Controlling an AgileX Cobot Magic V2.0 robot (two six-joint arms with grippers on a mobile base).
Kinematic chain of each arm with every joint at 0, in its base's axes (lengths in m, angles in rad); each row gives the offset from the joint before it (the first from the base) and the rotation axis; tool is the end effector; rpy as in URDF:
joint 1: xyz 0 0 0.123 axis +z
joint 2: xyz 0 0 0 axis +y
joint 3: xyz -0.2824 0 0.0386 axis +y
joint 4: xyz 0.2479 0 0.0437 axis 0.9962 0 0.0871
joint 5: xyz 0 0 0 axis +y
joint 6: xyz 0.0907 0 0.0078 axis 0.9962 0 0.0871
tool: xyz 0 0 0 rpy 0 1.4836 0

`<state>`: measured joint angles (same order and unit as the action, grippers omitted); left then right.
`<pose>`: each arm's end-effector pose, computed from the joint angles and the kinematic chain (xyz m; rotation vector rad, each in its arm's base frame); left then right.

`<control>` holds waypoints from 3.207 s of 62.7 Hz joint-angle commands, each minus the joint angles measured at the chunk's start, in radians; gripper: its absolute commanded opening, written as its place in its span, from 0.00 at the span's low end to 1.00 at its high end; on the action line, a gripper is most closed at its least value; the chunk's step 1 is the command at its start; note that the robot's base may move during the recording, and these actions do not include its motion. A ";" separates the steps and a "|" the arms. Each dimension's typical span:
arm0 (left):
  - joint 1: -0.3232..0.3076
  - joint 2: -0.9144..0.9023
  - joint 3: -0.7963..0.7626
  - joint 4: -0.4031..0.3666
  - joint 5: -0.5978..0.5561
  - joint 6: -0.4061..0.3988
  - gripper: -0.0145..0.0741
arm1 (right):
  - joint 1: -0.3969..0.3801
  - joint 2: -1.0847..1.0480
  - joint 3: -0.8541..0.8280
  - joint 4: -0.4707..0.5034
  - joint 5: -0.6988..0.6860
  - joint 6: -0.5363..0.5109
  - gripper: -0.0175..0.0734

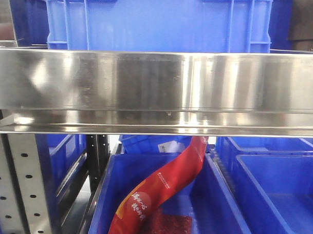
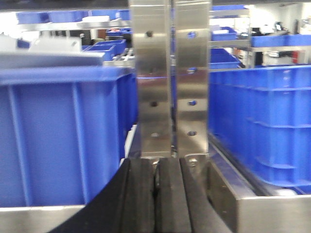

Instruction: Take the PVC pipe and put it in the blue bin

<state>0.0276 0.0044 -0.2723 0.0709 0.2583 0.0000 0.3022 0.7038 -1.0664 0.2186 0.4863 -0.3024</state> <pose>0.0358 0.0026 0.2793 0.0155 1.4740 0.0914 0.1085 0.0435 0.4614 -0.4038 1.5504 0.2316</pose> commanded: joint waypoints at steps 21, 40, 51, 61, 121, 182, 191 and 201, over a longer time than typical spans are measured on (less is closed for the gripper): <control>0.013 -0.004 0.157 -0.019 -0.245 -0.009 0.04 | -0.004 -0.005 0.000 -0.009 -0.025 -0.003 0.02; 0.013 -0.004 0.207 -0.021 -0.299 -0.009 0.04 | -0.004 -0.005 0.000 -0.009 -0.025 -0.003 0.02; 0.013 -0.004 0.216 -0.036 -0.321 -0.009 0.04 | -0.004 -0.005 0.000 -0.009 -0.025 -0.003 0.02; 0.013 -0.004 0.216 -0.039 -0.318 -0.009 0.04 | -0.004 -0.005 0.000 -0.009 -0.025 -0.003 0.02; -0.004 -0.004 0.272 -0.049 -0.449 -0.009 0.04 | -0.004 -0.005 0.000 -0.009 -0.025 -0.003 0.02; -0.004 -0.004 0.272 -0.064 -0.267 -0.009 0.04 | -0.004 -0.005 0.000 -0.009 -0.025 -0.003 0.02; 0.008 -0.004 0.272 -0.064 -0.267 -0.009 0.04 | -0.004 -0.005 0.000 -0.009 -0.025 -0.003 0.02; 0.018 -0.004 0.272 -0.064 -0.267 -0.009 0.04 | -0.004 -0.005 0.000 -0.009 -0.025 -0.003 0.02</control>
<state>0.0407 0.0044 0.0019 0.0062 0.0000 0.0000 0.3022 0.7038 -1.0664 0.2186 0.4863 -0.3032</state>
